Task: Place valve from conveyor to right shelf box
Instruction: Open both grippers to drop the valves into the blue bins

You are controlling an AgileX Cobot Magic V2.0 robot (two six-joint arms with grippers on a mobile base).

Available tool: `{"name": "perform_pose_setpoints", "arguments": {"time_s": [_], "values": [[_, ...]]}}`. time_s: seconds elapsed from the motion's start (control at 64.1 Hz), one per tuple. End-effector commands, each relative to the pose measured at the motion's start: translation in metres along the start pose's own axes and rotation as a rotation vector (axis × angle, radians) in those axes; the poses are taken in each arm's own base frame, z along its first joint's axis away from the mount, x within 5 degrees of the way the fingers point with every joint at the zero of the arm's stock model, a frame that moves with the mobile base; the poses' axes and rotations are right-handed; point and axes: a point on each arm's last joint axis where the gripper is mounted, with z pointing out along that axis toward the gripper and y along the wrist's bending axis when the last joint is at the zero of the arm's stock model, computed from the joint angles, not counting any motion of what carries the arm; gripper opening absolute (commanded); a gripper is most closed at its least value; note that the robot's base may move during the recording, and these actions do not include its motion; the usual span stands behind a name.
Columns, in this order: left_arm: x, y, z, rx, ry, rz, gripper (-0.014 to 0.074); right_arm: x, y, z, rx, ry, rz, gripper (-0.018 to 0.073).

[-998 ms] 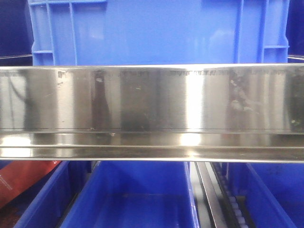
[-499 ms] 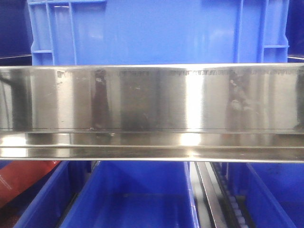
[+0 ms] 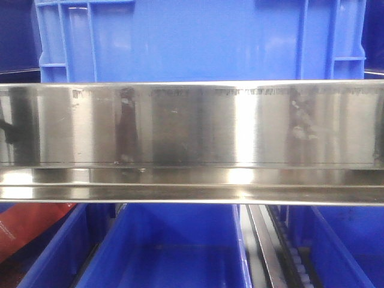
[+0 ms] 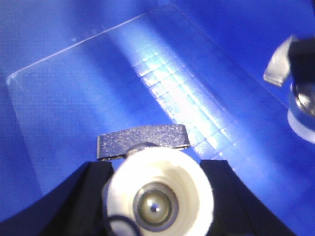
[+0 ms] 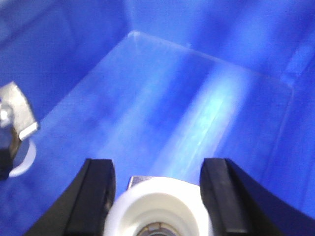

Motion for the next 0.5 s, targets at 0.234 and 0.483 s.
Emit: {"name": "perform_pose_setpoints", "arguments": {"time_s": [0.234,0.483], "values": [[-0.012,-0.001,-0.027,0.003,-0.067,-0.001,0.0596,-0.016,0.01,-0.04,-0.003,-0.129,-0.033,0.0529],[-0.013,0.002,-0.085,-0.041,-0.127,0.019,0.027,-0.017,0.025,-0.104,-0.004,-0.241,-0.064,0.0043]]}}
